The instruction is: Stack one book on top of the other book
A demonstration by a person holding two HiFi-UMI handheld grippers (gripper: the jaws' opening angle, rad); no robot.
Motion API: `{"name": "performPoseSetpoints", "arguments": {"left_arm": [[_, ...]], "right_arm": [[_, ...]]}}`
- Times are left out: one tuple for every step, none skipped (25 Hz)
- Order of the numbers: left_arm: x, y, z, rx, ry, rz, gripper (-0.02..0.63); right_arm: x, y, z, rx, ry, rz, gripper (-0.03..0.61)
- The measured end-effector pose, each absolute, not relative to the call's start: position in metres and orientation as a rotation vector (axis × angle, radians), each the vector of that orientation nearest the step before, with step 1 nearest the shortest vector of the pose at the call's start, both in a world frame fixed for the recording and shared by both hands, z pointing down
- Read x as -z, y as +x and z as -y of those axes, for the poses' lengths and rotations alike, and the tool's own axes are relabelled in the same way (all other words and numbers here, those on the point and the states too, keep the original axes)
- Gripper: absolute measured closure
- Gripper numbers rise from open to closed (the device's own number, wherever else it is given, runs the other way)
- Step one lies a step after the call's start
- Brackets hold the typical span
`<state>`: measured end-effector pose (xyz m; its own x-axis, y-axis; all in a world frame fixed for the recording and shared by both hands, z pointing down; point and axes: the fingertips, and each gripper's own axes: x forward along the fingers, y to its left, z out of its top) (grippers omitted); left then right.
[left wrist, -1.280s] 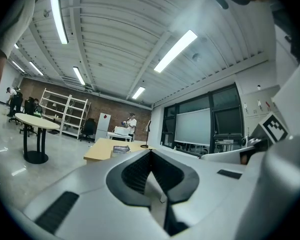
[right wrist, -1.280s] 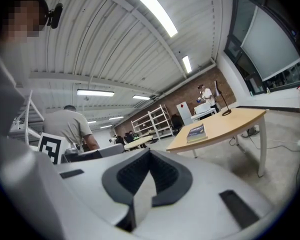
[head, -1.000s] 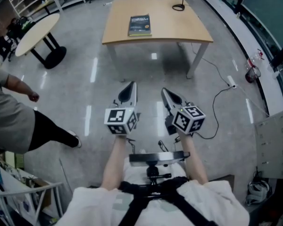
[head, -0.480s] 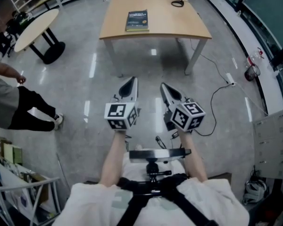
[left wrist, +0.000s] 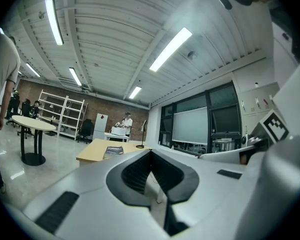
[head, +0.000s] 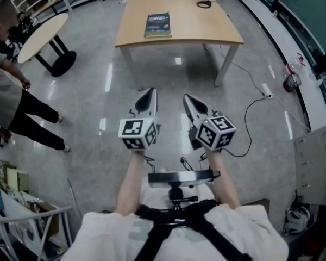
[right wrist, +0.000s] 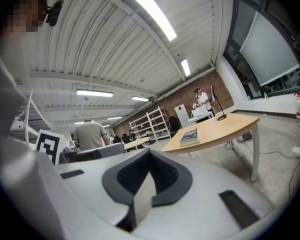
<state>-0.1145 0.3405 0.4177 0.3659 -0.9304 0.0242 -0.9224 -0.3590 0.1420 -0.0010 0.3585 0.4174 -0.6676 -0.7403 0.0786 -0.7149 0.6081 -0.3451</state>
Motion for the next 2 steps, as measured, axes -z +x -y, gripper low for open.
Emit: {"name": "performPoseSetpoints", "arguments": {"left_arm": [[-0.4173, -0.1147, -0.3405, 0.091, 2.488, 1.697, 0.600], [-0.4168, -0.1149, -0.3406, 0.090, 2.492, 1.697, 0.600]], "right_arm": [[-0.4167, -0.0018, -0.3584, 0.525, -1.251, -2.759, 0.581], [-0.4160, -0.0028, -0.3583, 0.507, -1.256, -2.767, 0.581]]}}
